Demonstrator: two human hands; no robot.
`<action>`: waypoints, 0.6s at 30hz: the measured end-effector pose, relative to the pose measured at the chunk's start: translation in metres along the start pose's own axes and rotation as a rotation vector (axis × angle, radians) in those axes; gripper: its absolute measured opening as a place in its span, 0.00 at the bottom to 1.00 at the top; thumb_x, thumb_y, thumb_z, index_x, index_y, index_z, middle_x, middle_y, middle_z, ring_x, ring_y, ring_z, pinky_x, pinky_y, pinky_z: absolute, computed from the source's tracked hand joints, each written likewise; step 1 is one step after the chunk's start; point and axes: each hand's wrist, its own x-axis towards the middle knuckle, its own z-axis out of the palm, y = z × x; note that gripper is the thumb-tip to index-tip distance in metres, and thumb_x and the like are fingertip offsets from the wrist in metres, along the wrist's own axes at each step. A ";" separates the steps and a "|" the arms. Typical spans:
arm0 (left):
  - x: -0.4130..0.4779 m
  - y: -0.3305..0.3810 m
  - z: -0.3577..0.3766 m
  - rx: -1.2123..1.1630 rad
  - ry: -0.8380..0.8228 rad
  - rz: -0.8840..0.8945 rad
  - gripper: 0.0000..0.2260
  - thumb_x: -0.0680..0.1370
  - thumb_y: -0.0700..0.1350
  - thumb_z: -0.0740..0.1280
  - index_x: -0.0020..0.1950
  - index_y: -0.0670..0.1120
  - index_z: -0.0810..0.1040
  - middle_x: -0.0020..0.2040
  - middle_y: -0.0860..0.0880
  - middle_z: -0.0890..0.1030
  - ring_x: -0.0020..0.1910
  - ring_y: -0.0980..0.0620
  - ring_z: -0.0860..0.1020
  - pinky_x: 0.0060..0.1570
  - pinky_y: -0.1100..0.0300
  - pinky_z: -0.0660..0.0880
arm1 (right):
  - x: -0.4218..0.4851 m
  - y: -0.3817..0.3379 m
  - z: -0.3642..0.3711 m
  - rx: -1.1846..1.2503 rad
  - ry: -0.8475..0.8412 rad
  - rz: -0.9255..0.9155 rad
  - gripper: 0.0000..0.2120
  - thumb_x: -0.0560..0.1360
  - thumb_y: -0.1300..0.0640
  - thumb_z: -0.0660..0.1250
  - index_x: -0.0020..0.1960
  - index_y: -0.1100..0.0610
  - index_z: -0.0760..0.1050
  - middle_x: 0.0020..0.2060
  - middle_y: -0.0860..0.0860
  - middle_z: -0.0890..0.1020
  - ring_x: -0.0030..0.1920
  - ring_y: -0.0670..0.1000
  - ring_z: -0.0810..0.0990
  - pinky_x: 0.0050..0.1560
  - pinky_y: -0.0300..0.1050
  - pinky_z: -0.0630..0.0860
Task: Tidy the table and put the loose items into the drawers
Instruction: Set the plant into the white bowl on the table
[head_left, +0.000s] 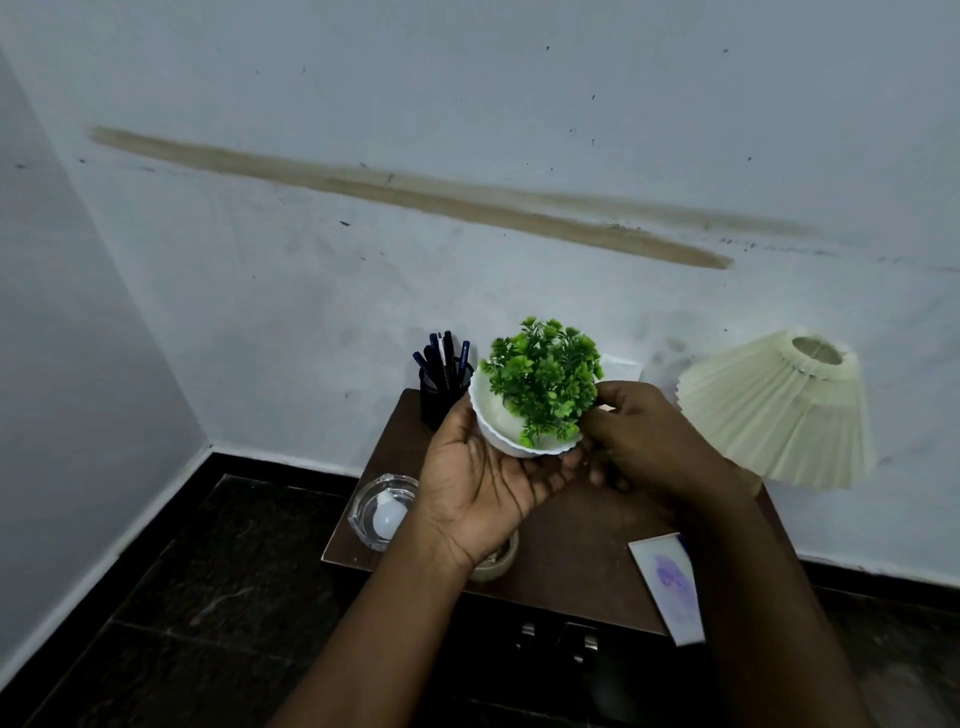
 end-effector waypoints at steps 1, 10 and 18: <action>0.002 0.001 0.001 0.029 0.025 0.009 0.31 0.82 0.63 0.58 0.76 0.42 0.73 0.65 0.34 0.81 0.52 0.35 0.84 0.64 0.40 0.75 | 0.003 0.001 0.004 0.016 0.030 -0.005 0.07 0.78 0.62 0.63 0.47 0.59 0.80 0.29 0.57 0.84 0.20 0.50 0.75 0.21 0.36 0.64; -0.002 0.059 -0.012 0.153 0.260 0.210 0.22 0.83 0.58 0.61 0.68 0.45 0.77 0.66 0.39 0.81 0.66 0.38 0.78 0.70 0.43 0.71 | 0.042 0.023 0.028 0.271 0.262 0.028 0.05 0.80 0.64 0.61 0.50 0.59 0.76 0.25 0.58 0.81 0.21 0.51 0.75 0.21 0.40 0.70; 0.014 0.072 -0.043 0.250 0.353 0.231 0.19 0.82 0.55 0.63 0.66 0.45 0.80 0.66 0.39 0.82 0.67 0.37 0.78 0.73 0.42 0.70 | 0.094 0.084 0.068 0.352 0.306 0.149 0.05 0.81 0.66 0.58 0.51 0.64 0.72 0.29 0.62 0.80 0.22 0.53 0.76 0.21 0.42 0.73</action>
